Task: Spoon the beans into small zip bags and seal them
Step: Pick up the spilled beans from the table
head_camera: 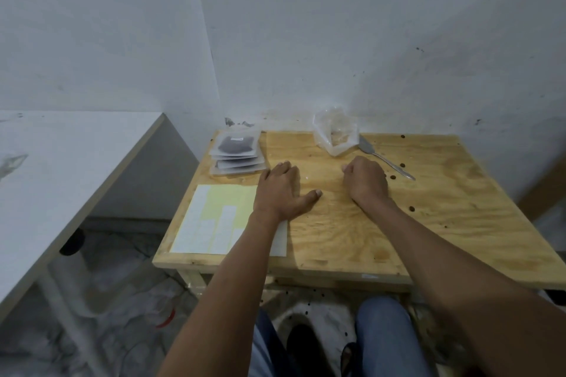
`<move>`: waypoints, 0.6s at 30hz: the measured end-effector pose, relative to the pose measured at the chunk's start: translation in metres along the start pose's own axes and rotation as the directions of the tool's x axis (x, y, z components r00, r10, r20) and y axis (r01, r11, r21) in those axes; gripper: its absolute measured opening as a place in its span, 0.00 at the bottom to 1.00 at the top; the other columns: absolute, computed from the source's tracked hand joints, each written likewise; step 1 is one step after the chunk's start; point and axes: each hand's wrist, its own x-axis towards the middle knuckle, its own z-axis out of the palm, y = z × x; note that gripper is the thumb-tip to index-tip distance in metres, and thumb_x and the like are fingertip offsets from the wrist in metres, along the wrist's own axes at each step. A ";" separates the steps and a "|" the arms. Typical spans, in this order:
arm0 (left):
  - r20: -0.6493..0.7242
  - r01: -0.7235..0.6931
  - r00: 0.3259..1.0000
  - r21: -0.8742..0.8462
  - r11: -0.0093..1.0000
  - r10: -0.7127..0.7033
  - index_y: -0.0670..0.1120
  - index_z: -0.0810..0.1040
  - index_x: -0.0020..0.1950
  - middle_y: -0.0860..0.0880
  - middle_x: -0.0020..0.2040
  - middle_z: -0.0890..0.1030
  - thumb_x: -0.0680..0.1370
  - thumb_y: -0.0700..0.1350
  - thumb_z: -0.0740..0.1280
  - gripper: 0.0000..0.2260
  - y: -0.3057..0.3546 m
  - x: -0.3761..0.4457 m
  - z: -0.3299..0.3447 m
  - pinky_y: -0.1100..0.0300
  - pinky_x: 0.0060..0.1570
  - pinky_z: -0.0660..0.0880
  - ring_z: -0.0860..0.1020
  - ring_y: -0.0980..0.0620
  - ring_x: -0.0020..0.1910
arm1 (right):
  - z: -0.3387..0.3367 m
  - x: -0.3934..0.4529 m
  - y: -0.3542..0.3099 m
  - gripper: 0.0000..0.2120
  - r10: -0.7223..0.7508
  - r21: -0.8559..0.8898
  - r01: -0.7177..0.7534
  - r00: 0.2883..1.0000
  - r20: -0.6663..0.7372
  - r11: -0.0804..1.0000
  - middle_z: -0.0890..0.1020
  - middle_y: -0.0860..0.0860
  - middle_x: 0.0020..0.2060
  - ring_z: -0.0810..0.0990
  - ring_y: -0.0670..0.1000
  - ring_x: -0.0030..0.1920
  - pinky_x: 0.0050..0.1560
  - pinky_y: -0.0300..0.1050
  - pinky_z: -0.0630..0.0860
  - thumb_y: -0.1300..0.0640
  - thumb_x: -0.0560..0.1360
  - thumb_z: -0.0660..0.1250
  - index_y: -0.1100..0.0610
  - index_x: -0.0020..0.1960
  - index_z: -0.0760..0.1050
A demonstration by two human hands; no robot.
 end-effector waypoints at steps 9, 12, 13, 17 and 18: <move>-0.018 -0.006 1.000 0.002 1.000 0.006 0.44 0.75 0.69 0.44 0.76 0.70 0.73 0.73 0.61 0.37 0.001 0.000 0.000 0.47 0.76 0.57 0.64 0.46 0.77 | -0.022 0.021 -0.013 0.11 0.257 0.841 -0.481 0.870 0.421 0.250 0.72 0.50 0.32 0.60 0.45 0.23 0.22 0.38 0.57 0.65 0.81 0.55 0.58 0.48 0.75; -0.009 -0.010 1.000 0.005 1.000 0.010 0.44 0.75 0.69 0.44 0.77 0.69 0.73 0.73 0.60 0.38 0.000 0.000 -0.001 0.47 0.76 0.56 0.64 0.46 0.78 | -0.022 0.021 -0.012 0.11 0.285 0.804 -0.430 0.898 0.334 0.411 0.69 0.48 0.32 0.61 0.46 0.25 0.23 0.38 0.59 0.64 0.79 0.56 0.57 0.52 0.77; -0.007 -0.012 1.000 0.005 1.000 0.012 0.44 0.75 0.69 0.44 0.77 0.69 0.73 0.73 0.59 0.38 0.000 -0.001 -0.001 0.47 0.76 0.56 0.64 0.46 0.78 | -0.020 0.021 -0.009 0.11 0.279 0.752 -0.366 0.928 0.248 0.549 0.70 0.48 0.32 0.63 0.47 0.26 0.24 0.39 0.61 0.63 0.77 0.58 0.54 0.49 0.78; -0.002 -0.005 1.000 0.000 1.000 0.005 0.44 0.75 0.69 0.43 0.76 0.70 0.71 0.75 0.56 0.41 0.000 0.000 -0.001 0.46 0.76 0.58 0.64 0.46 0.77 | -0.008 0.019 0.002 0.06 0.034 0.286 -0.027 0.999 -0.022 0.958 0.80 0.48 0.36 0.78 0.52 0.36 0.38 0.43 0.70 0.56 0.77 0.69 0.51 0.40 0.80; -0.001 -0.003 1.000 -0.001 1.000 0.003 0.44 0.75 0.69 0.43 0.76 0.70 0.71 0.75 0.56 0.42 0.000 0.001 -0.001 0.46 0.76 0.58 0.65 0.46 0.77 | -0.006 0.019 0.003 0.04 0.015 0.206 -0.013 1.000 -0.008 0.979 0.83 0.49 0.42 0.81 0.54 0.43 0.42 0.44 0.71 0.53 0.76 0.73 0.52 0.47 0.83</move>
